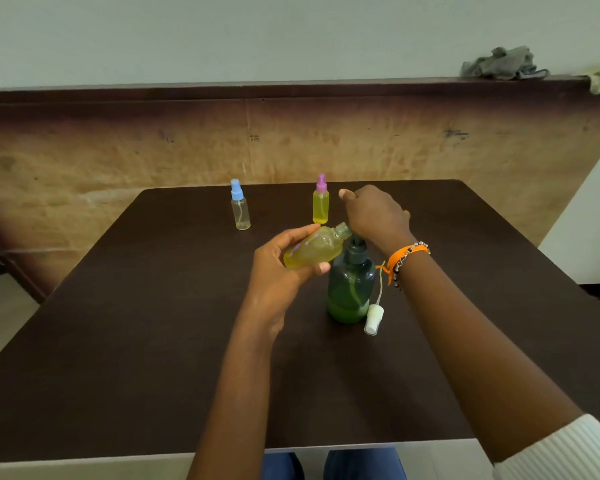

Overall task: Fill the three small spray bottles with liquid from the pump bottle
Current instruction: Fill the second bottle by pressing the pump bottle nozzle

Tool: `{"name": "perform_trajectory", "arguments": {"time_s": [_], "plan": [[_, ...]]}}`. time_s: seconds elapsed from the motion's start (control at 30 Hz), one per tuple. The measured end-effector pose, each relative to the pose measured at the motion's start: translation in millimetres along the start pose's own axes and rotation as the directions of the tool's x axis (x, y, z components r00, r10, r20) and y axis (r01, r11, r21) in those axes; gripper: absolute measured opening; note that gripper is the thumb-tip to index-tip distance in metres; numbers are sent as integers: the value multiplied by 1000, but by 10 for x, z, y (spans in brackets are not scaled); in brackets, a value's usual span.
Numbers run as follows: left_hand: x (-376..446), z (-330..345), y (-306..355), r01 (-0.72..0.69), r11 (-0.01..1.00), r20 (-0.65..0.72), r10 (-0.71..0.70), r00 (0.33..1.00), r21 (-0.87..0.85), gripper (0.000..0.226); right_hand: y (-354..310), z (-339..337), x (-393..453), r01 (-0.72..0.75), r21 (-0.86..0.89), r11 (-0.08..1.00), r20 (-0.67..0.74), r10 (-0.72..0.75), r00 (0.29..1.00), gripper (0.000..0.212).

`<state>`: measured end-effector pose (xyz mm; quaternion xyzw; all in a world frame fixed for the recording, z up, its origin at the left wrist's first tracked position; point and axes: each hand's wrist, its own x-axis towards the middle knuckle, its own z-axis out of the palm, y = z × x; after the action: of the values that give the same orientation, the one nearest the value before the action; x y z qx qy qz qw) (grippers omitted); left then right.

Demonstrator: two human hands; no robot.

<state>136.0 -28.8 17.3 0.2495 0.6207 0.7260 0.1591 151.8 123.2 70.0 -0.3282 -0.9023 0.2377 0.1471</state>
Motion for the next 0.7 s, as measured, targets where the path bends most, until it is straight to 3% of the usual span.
{"name": "perform_trajectory", "arguments": {"time_s": [0.2, 0.37, 0.53, 0.7], "plan": [[0, -12, -75, 19, 1000, -7, -19, 1000, -3, 55, 2, 74, -69, -18, -21, 1000, -50, 17, 999, 41], [7, -2, -6, -16, 1000, -1, 16, 1000, -6, 55, -64, -9, -23, 35, -56, 998, -30, -37, 999, 37], [-5, 10, -70, -15, 1000, -11, 15, 1000, -6, 56, 16, 32, -18, -34, 41, 999, -18, 34, 999, 37], [-21, -4, -109, -1, 1000, -18, 1, 1000, -7, 55, -22, 32, -42, -14, 0, 1000, 4, 14, 1000, 35]]}}
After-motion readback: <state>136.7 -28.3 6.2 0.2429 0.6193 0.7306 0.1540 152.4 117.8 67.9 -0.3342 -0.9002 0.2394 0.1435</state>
